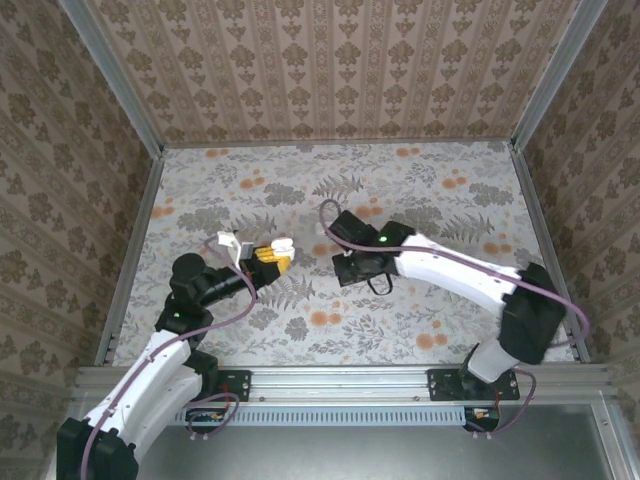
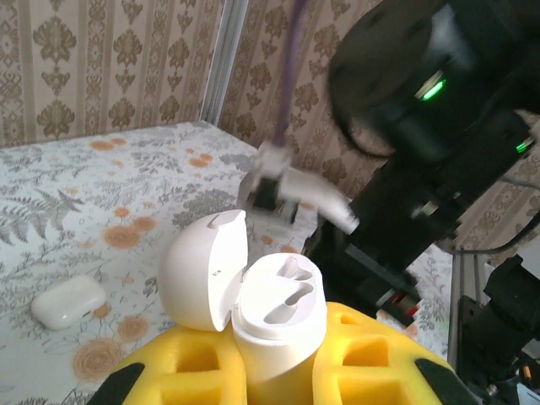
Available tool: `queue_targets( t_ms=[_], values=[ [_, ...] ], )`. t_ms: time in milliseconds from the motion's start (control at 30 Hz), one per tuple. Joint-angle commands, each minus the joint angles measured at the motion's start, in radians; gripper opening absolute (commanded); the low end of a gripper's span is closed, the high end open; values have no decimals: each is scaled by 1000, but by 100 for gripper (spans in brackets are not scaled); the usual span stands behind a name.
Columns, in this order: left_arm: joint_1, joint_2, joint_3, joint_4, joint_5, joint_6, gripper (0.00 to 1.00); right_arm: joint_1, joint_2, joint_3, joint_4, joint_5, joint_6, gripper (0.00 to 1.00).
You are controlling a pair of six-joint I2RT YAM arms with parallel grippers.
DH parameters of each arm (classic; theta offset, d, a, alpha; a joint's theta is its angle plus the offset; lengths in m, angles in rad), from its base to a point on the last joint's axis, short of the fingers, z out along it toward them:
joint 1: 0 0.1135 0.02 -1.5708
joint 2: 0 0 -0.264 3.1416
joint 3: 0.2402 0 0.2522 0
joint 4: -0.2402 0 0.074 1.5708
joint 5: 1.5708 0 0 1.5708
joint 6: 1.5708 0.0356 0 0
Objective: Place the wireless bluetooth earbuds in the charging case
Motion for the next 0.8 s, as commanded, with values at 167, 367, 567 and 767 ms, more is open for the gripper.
queue_targets(
  t_ms=[167, 367, 567, 767],
  values=[
    [-35, 35, 20, 191, 50, -97, 0, 20, -352, -153, 437, -56, -41, 2],
    [-104, 105, 60, 254, 57, -117, 0, 32, -431, -182, 691, -121, -77, 2],
    [-145, 130, 85, 281, 13, -139, 0, 67, -393, -188, 861, -151, -106, 2],
    [-175, 123, 94, 264, -54, -136, 0, 101, -345, -177, 882, -126, -129, 2]
  ],
)
